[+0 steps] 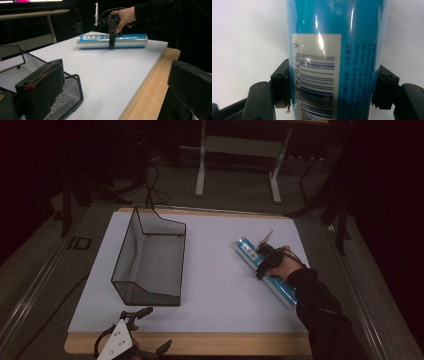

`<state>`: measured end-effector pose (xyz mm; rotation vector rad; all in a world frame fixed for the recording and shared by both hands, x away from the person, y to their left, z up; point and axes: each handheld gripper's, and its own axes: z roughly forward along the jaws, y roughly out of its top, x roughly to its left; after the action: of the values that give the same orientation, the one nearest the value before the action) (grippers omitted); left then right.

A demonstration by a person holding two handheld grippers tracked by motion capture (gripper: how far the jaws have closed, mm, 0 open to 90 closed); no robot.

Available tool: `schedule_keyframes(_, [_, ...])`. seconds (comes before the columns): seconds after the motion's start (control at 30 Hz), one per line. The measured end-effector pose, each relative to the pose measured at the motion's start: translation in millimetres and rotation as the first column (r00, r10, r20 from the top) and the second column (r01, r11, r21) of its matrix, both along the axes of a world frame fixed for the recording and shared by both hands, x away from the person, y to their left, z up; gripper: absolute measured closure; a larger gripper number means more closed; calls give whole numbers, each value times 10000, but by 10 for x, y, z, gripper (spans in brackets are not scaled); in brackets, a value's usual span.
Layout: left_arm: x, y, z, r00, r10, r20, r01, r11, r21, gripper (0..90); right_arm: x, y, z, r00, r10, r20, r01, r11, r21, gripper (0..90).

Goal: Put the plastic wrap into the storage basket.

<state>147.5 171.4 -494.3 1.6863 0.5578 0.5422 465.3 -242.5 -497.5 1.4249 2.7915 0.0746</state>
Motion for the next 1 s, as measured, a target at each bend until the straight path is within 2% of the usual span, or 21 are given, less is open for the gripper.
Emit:
schedule_keyframes(0.17, [0, -11, 1, 10000, -28, 18, 28, 10000, 17, 15, 1, -14, 157, 9991, -406, 151, 397, 9976, 567, 319])
schedule_keyframes(0.3, [-1, -6, 5, 10000, -3, 14, 3, 10000, -24, 15, -7, -24, 314, 9964, -695, 483, 648, 9935, 938, 319])
schedule_keyframes(0.47, [2, -6, 5, 10000, -13, 0, 13, 10000, -65, 15, -8, -19, 502, 9934, -1059, 450, 966, 9801, 1735, 319])
schedule_keyframes(0.7, [8, -5, 6, 10000, -15, 9, 15, 10000, -91, 15, -15, 91, 732, 9920, -1115, 591, 945, 9667, 2380, 319])
schedule_keyframes(0.8, [8, -10, 7, 10000, -23, 13, 23, 10000, -91, 15, -25, 179, 822, 9899, -1199, 755, 947, 9563, 2767, 319])
schedule_keyframes(0.87, [10, -11, 6, 10000, -33, 7, 33, 10000, -70, 15, -25, 248, 875, 9876, -1336, 822, 1013, 9433, 3160, 319])
schedule_keyframes(0.9, [10, -11, 6, 10000, -33, 7, 33, 10000, -70, 15, -25, 248, 875, 9876, -1336, 822, 1013, 9433, 3160, 319])
schedule_keyframes(0.97, [10, -13, 6, 10000, -37, 1, 37, 9999, -97, 16, -17, 337, 935, 9850, -1526, 800, 1135, 9240, 3650, 319])
schedule_keyframes(1.0, [8, -12, 7, 10000, -38, 9, 38, 9999, -93, 16, -17, 380, 957, 9845, -1542, 840, 1125, 9211, 3728, 319])
